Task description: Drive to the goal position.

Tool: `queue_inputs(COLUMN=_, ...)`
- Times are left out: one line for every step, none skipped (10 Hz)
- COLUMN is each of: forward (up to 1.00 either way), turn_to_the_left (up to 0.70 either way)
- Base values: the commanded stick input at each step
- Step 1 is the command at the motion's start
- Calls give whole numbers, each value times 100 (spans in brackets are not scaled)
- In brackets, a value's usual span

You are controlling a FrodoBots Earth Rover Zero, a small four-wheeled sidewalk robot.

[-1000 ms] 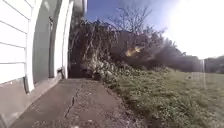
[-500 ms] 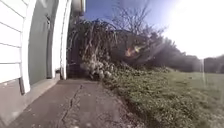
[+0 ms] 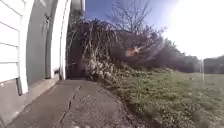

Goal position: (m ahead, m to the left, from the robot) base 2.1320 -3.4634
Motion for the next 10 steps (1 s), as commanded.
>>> queue_inputs(forward=70, turn_to_the_left=-35)
queue_inputs(forward=70, turn_to_the_left=-35)
queue_inputs(forward=70, turn_to_the_left=-35)
queue_inputs(forward=70, turn_to_the_left=-35)
queue_inputs(forward=5, turn_to_the_left=0)
queue_inputs(forward=5, turn_to_the_left=0)
queue_inputs(forward=4, turn_to_the_left=0)
queue_inputs(forward=5, turn_to_the_left=0)
queue_inputs(forward=5, turn_to_the_left=0)
queue_inputs(forward=4, turn_to_the_left=0)
